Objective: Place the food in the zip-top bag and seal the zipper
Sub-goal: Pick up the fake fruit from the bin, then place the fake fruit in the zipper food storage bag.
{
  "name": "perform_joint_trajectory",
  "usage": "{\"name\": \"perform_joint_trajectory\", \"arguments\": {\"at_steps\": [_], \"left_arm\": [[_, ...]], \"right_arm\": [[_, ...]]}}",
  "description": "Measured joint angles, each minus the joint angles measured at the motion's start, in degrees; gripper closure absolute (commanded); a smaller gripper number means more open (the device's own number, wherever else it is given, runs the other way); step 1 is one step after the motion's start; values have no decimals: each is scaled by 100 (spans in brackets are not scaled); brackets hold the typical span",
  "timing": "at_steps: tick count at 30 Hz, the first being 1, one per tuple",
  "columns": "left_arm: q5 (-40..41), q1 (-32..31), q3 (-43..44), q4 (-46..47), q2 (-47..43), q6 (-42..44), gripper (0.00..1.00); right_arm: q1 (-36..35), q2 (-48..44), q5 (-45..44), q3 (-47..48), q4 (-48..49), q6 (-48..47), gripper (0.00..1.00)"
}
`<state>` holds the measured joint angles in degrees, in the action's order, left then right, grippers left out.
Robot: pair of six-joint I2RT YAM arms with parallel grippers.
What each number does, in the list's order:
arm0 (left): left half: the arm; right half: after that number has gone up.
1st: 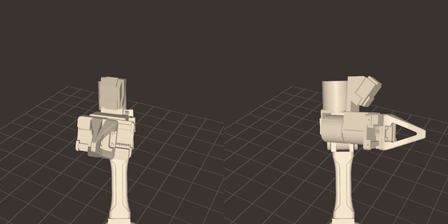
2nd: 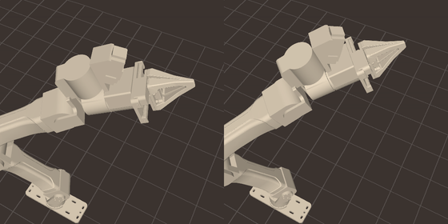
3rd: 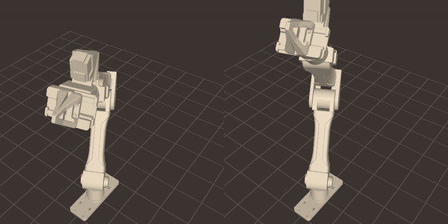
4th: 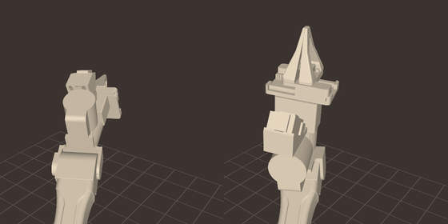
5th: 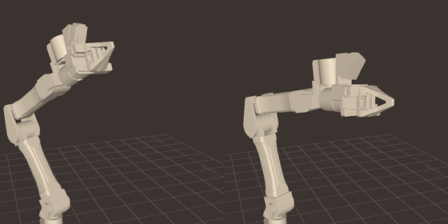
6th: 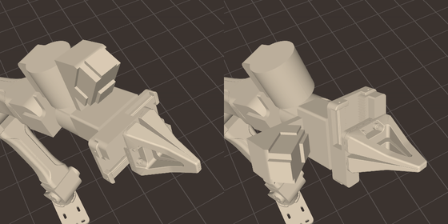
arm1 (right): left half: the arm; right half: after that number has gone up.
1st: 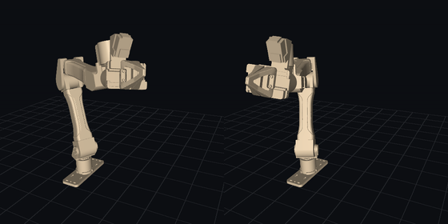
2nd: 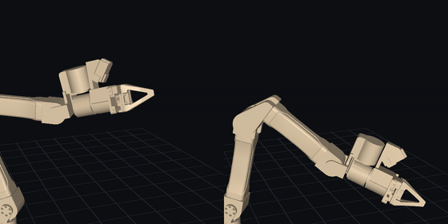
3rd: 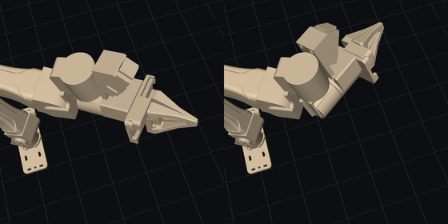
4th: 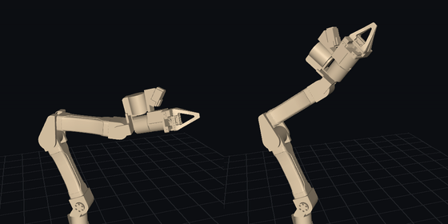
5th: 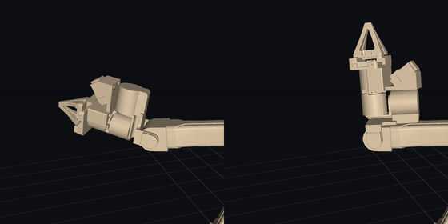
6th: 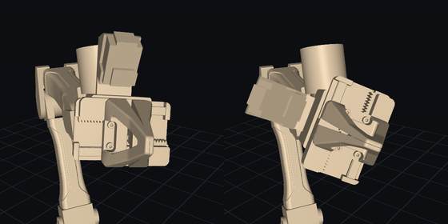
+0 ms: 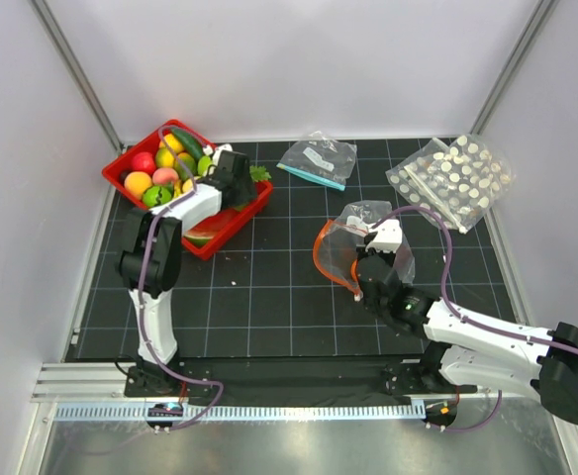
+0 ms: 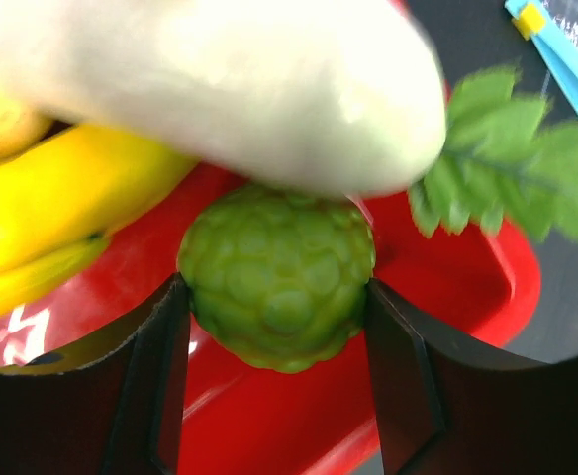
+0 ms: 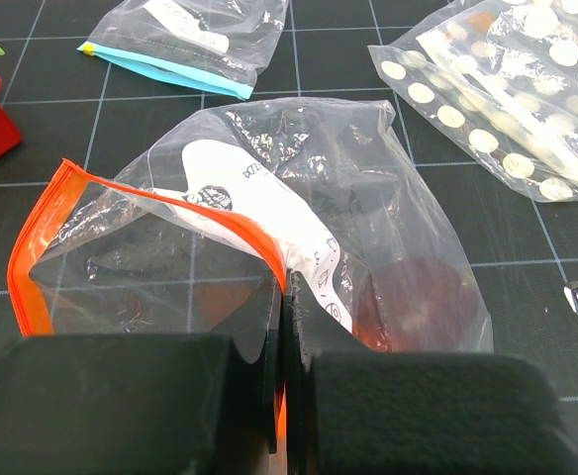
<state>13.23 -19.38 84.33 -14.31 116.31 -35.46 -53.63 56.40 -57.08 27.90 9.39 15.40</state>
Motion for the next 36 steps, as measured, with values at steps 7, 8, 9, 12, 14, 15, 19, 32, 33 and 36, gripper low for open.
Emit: {"name": "perform_joint_trajectory", "arguments": {"at_steps": [7, 8, 9, 12, 14, 15, 19, 32, 33, 36], "left_arm": [[-66, 11, -1187, 203, -1360, -44, 58], [-101, 17, -1360, 251, -1635, -66, 58], [-173, 17, -1521, 317, -1915, -109, 58], [-345, -48, -1884, 538, -2575, -195, 58], [-439, -153, -2138, 702, -2938, -232, 60], [-474, -229, -2280, 778, -3091, -271, 60], [-590, -686, -2994, 1191, -3582, -313, 60], [-946, -1740, -4701, 2824, -4638, 223, 68], [-999, -1742, -4745, 2955, -4697, 258, 68], [-1244, -1792, -4813, 3346, -4774, 302, 67]], "right_arm": [[0, 2, 0, 0, 2, 2, 99], [0, 7, 0, 2, 0, 2, 99], [0, 15, 0, 2, 2, 0, 99], [0, 28, 2, 0, 0, 2, 99], [0, 28, 2, 0, 0, 2, 99], [0, 28, 0, 0, 0, 2, 99], [0, 28, 0, 2, 0, 2, 99], [0, 173, -2, 0, 2, 2, 99], [0, 205, 0, 2, 0, 4, 99], [0, 225, 0, 0, -13, 17, 99]]}}
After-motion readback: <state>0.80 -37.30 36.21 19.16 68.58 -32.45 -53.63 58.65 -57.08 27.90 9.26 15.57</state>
